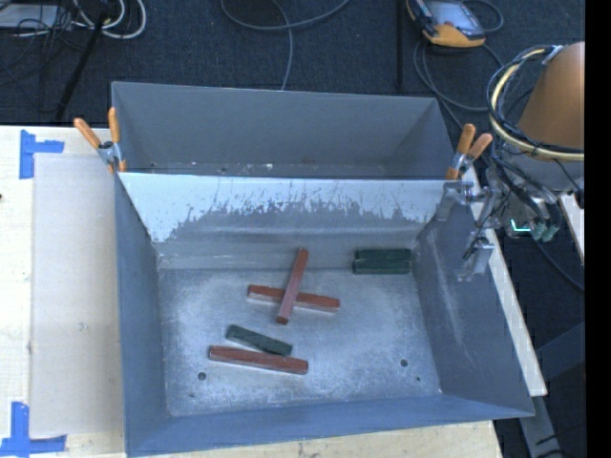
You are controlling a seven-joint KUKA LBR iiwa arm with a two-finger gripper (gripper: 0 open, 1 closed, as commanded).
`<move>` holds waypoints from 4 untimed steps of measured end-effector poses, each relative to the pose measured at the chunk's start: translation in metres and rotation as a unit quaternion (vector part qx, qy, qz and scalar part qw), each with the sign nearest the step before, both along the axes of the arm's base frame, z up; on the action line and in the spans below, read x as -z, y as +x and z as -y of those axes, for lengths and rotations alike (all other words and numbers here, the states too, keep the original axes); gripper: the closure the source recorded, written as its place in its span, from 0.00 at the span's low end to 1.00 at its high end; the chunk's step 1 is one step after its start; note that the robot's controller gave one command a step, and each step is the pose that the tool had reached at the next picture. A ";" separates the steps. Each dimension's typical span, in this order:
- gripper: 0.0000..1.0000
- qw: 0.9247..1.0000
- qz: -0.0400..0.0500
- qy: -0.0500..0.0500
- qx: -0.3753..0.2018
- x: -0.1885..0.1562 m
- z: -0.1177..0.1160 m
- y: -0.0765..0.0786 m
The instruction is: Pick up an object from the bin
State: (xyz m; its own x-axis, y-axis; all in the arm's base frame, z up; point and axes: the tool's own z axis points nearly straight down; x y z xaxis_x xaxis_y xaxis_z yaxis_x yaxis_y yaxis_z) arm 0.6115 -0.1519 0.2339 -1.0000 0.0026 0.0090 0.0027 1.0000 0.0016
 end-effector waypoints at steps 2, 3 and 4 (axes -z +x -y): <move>0.00 0.995 0.010 0.000 -0.098 0.164 -0.183 -0.006; 1.00 0.995 0.010 -0.001 -0.098 0.161 -0.181 -0.005; 0.00 0.995 0.006 0.000 -0.099 0.163 -0.181 -0.008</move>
Offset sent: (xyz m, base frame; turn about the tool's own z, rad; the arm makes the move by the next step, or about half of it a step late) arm -0.0200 0.1107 -0.0743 -0.0762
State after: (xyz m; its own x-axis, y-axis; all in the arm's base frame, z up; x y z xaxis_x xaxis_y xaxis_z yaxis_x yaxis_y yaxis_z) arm 0.6037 0.0295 0.0706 -0.9808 -0.1950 -0.0029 -0.1950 0.9808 -0.0003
